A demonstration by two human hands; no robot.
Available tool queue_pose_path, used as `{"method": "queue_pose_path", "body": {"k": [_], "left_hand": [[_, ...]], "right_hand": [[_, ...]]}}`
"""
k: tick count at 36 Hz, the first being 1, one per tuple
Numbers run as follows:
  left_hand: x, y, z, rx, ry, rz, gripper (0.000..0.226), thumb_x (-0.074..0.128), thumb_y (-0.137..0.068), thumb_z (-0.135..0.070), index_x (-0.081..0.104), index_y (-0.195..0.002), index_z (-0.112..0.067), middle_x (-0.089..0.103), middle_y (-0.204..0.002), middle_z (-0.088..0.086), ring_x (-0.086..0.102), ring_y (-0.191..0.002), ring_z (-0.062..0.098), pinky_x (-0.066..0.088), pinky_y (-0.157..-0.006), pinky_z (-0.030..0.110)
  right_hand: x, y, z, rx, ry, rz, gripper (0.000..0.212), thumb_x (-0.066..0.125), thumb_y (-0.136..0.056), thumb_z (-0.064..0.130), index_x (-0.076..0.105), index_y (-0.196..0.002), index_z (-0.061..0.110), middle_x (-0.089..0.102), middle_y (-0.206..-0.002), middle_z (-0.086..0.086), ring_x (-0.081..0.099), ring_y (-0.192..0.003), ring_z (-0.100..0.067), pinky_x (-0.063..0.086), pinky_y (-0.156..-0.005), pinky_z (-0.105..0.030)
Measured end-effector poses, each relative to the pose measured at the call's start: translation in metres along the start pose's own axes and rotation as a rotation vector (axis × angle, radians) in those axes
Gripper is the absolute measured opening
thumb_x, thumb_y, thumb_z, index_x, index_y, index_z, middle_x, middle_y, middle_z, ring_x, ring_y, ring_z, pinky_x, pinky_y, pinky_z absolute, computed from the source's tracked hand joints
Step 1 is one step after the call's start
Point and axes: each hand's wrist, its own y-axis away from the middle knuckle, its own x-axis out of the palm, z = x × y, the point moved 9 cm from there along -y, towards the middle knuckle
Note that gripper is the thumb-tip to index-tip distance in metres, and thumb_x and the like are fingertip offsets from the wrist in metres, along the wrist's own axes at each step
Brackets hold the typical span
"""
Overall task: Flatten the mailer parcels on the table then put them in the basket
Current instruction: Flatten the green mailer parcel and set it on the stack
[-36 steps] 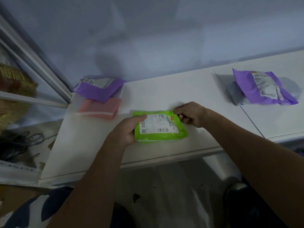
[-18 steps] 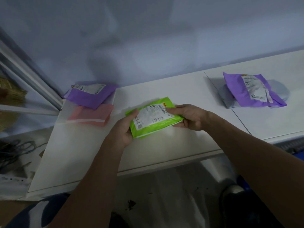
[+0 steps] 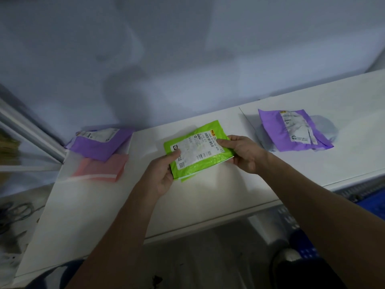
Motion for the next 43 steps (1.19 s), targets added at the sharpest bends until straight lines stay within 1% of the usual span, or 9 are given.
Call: {"method": "queue_pose_path", "body": {"k": [9, 16, 19, 22, 27, 31, 34, 38, 43], "left_hand": [[0.056, -0.012, -0.016, 0.008, -0.099, 0.017, 0.008, 0.062, -0.09, -0.01, 0.066, -0.094, -0.005, 0.074, -0.074, 0.007, 0.071, -0.061, 0.014, 0.057, -0.052, 0.027], [0.113, -0.024, -0.017, -0.002, -0.068, 0.134, 0.022, 0.051, -0.095, -0.01, 0.064, -0.111, -0.002, 0.073, -0.096, 0.008, 0.072, -0.073, 0.018, 0.059, -0.06, 0.031], [0.136, -0.027, -0.017, -0.004, -0.028, 0.169, 0.021, 0.045, -0.096, -0.006, 0.063, -0.106, -0.003, 0.072, -0.093, 0.011, 0.072, -0.072, 0.018, 0.059, -0.061, 0.03], [0.157, -0.027, -0.015, -0.006, -0.025, 0.216, 0.022, 0.042, -0.097, -0.005, 0.063, -0.101, -0.005, 0.074, -0.082, 0.007, 0.072, -0.07, 0.016, 0.059, -0.06, 0.028], [0.176, -0.036, -0.012, 0.012, -0.09, 0.202, 0.022, 0.047, -0.096, -0.007, 0.062, -0.112, -0.006, 0.071, -0.096, 0.009, 0.069, -0.079, 0.018, 0.059, -0.067, 0.029], [0.193, -0.042, -0.009, 0.024, -0.115, 0.202, 0.017, 0.049, -0.095, -0.006, 0.064, -0.103, -0.006, 0.073, -0.086, 0.008, 0.071, -0.071, 0.016, 0.059, -0.061, 0.027], [0.209, -0.052, -0.001, 0.017, -0.124, 0.209, 0.02, 0.047, -0.094, -0.002, 0.064, -0.103, -0.004, 0.073, -0.087, 0.01, 0.071, -0.071, 0.017, 0.059, -0.064, 0.028], [0.231, -0.064, 0.013, 0.005, -0.135, 0.228, 0.023, 0.044, -0.092, 0.003, 0.064, -0.102, -0.003, 0.073, -0.085, 0.01, 0.071, -0.072, 0.018, 0.059, -0.066, 0.029], [0.254, -0.074, 0.023, 0.022, -0.18, 0.241, 0.024, 0.048, -0.092, 0.002, 0.062, -0.111, -0.001, 0.069, -0.101, 0.015, 0.068, -0.083, 0.021, 0.06, -0.066, 0.029]], "right_hand": [[-0.038, 0.007, 0.032, -0.048, -0.043, -0.097, 0.007, 0.062, -0.091, 0.006, 0.058, -0.086, 0.01, 0.074, -0.072, -0.004, 0.069, -0.061, -0.012, 0.059, -0.061, -0.027], [-0.075, 0.021, 0.067, -0.098, -0.033, -0.16, 0.006, 0.059, -0.092, 0.006, 0.061, -0.087, 0.009, 0.072, -0.073, -0.005, 0.067, -0.052, -0.01, 0.05, -0.042, -0.019], [-0.091, 0.021, 0.078, -0.111, -0.104, -0.167, 0.007, 0.058, -0.092, 0.003, 0.062, -0.097, 0.003, 0.074, -0.076, -0.007, 0.07, -0.062, -0.013, 0.059, -0.059, -0.023], [-0.105, 0.023, 0.086, -0.123, -0.101, -0.194, 0.019, 0.058, -0.092, 0.002, 0.06, -0.111, 0.001, 0.074, -0.08, -0.009, 0.071, -0.064, -0.015, 0.059, -0.059, -0.025], [-0.128, 0.025, 0.098, -0.146, -0.111, -0.25, 0.005, 0.057, -0.092, 0.002, 0.059, -0.092, 0.006, 0.07, -0.082, -0.01, 0.068, -0.062, -0.015, 0.057, -0.054, -0.022], [-0.15, 0.022, 0.107, -0.168, -0.105, -0.301, 0.011, 0.058, -0.091, 0.002, 0.058, -0.083, 0.008, 0.07, -0.068, -0.006, 0.066, -0.056, -0.014, 0.054, -0.052, -0.021], [-0.168, 0.019, 0.113, -0.177, -0.129, -0.331, 0.005, 0.057, -0.091, 0.002, 0.059, -0.088, 0.007, 0.068, -0.082, -0.011, 0.065, -0.068, -0.019, 0.055, -0.063, -0.028], [-0.193, 0.018, 0.116, -0.177, -0.189, -0.37, 0.009, 0.055, -0.091, 0.002, 0.06, -0.099, 0.002, 0.067, -0.09, -0.015, 0.066, -0.072, -0.022, 0.058, -0.06, -0.028], [-0.223, 0.018, 0.117, -0.179, -0.141, -0.466, 0.005, 0.057, -0.09, 0.002, 0.058, -0.086, 0.005, 0.065, -0.087, -0.017, 0.064, -0.073, -0.024, 0.057, -0.065, -0.033]]}}
